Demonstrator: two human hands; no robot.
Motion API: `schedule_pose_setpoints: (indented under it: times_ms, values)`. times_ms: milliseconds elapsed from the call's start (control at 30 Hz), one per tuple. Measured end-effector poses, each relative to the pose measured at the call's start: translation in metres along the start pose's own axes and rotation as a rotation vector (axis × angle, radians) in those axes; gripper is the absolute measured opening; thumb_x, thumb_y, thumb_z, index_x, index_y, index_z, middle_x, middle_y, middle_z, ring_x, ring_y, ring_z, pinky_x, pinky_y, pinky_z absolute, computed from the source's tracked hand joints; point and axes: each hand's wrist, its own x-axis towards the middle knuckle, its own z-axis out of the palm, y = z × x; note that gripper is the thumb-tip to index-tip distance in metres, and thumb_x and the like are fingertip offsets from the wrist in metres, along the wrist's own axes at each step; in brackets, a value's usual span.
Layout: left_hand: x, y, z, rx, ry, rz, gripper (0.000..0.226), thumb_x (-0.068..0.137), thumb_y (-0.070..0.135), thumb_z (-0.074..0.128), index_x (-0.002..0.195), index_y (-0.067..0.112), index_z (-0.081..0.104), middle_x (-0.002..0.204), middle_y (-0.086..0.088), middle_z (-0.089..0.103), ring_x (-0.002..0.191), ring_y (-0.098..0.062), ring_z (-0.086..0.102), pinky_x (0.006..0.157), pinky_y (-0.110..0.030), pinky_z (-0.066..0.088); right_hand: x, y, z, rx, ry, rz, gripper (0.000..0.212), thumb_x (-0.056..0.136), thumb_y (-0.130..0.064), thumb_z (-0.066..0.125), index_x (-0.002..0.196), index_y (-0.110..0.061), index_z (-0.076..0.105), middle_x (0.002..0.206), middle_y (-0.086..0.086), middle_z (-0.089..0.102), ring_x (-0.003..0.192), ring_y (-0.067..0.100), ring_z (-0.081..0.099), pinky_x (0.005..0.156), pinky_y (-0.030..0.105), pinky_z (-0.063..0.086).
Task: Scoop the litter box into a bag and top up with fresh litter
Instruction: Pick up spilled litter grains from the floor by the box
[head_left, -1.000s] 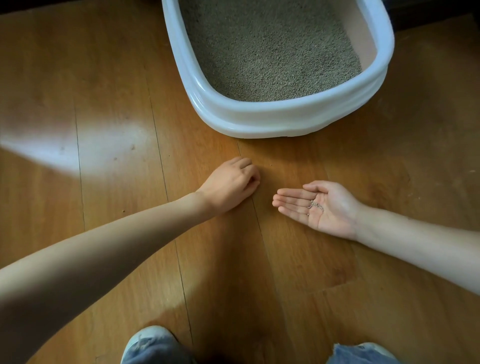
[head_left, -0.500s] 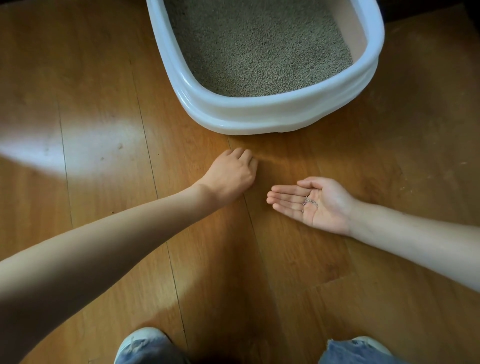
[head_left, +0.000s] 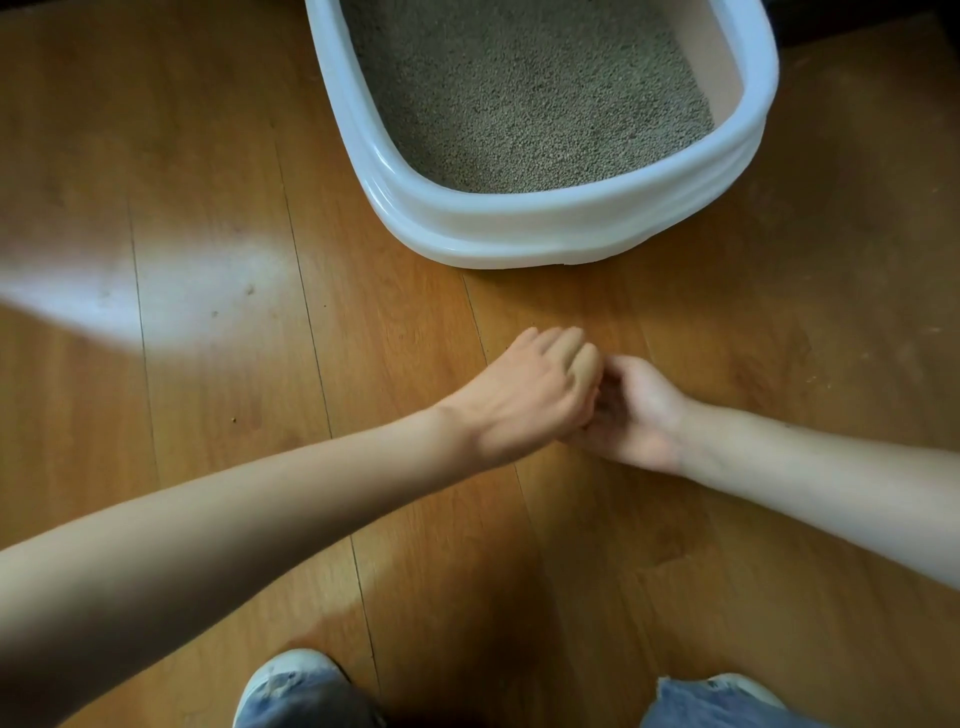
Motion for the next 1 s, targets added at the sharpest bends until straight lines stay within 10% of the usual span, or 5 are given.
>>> schedule_pose_setpoints:
  times_ms: [167, 300, 533, 1000]
  values:
    - [-0.01, -0.01, 0.003, 0.106, 0.023, 0.034, 0.008, 0.091, 0.009, 0.055, 0.086, 0.004, 0.059, 0.081, -0.009, 0.054, 0.07, -0.025, 0.046, 0.062, -0.036, 0.035, 0.003, -0.002, 0.005, 0.038, -0.032, 0.007, 0.029, 0.099, -0.022, 0.039, 0.106, -0.004, 0.06, 0.093, 0.014, 0.057, 0.089, 0.023, 0.056, 0.07, 0.034, 0.055]
    - [-0.015, -0.014, 0.001, -0.083, 0.045, -0.049, 0.017, 0.095, 0.017, 0.05, 0.09, 0.006, 0.061, 0.085, -0.007, 0.055, 0.074, -0.023, 0.045, 0.063, -0.036, 0.037, 0.006, -0.002, -0.001, 0.111, -0.042, 0.031, 0.029, 0.098, -0.018, 0.038, 0.089, 0.0, 0.059, 0.073, 0.013, 0.061, 0.065, 0.022, 0.064, 0.063, 0.036, 0.058]
    - [-0.04, -0.061, 0.019, -0.178, 0.042, -0.382, 0.013, 0.088, 0.012, 0.061, 0.099, 0.006, 0.062, 0.094, -0.007, 0.058, 0.083, -0.023, 0.052, 0.072, -0.039, 0.048, 0.007, -0.007, -0.013, 0.138, -0.095, 0.105, 0.045, 0.095, -0.012, 0.032, 0.097, 0.018, 0.067, 0.11, 0.031, 0.065, 0.095, 0.04, 0.069, 0.078, 0.046, 0.058]
    - [-0.022, -0.067, 0.032, -0.21, -0.004, -0.178, 0.014, 0.085, 0.006, 0.063, 0.095, 0.003, 0.072, 0.085, -0.01, 0.064, 0.078, -0.027, 0.061, 0.069, -0.037, 0.054, 0.011, -0.003, -0.021, 0.134, -0.125, 0.142, 0.044, 0.096, -0.012, 0.032, 0.102, 0.018, 0.064, 0.112, 0.032, 0.064, 0.097, 0.04, 0.068, 0.079, 0.046, 0.058]
